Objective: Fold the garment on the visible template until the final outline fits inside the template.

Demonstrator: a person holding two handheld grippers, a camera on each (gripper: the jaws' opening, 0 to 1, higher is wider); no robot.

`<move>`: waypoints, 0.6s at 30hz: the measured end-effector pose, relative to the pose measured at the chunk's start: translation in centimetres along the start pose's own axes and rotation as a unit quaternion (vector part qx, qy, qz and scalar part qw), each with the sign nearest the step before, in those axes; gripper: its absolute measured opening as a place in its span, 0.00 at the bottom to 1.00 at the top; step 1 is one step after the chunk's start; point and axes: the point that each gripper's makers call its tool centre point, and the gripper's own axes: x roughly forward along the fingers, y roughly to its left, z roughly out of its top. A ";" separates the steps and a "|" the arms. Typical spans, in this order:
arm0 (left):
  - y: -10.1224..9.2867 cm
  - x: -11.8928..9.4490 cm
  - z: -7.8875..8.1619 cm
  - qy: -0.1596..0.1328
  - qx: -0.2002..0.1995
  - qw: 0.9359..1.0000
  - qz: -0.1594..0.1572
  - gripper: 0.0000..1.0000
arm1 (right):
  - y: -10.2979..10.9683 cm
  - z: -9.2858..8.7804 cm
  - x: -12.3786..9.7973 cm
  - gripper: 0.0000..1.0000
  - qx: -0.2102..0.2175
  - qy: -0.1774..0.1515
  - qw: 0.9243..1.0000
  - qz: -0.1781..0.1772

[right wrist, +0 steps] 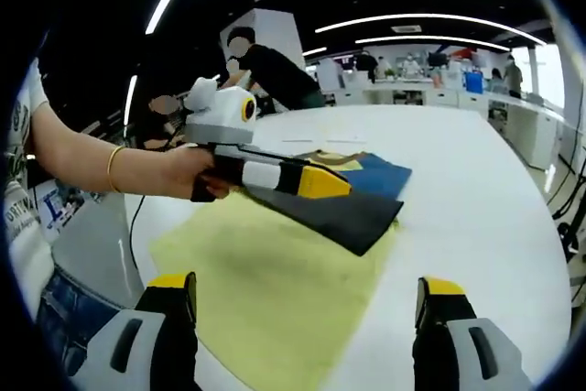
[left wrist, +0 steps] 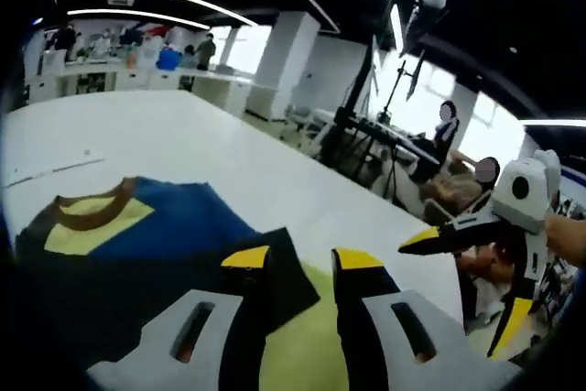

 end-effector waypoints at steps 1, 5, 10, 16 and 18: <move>0.1 -0.2 0.0 -0.001 0.000 1.000 0.001 0.30 | 0.0 0.1 0.0 0.99 0.000 -0.001 1.000 0.002; 0.8 -1.4 0.5 -0.015 0.003 1.000 0.013 0.43 | 0.1 0.5 0.2 0.99 0.007 -0.010 1.000 0.010; 2.4 -3.5 1.1 -0.033 0.005 0.999 0.035 0.56 | 0.3 0.8 0.6 0.99 -0.005 -0.006 1.000 0.022; 4.5 -6.2 1.1 -0.044 -0.005 0.997 0.066 0.67 | 0.6 2.4 1.3 0.97 -0.009 -0.006 0.999 0.049; 5.2 -7.1 1.0 -0.047 -0.009 0.996 0.078 0.70 | 0.7 3.2 1.6 0.96 -0.019 -0.006 0.998 0.056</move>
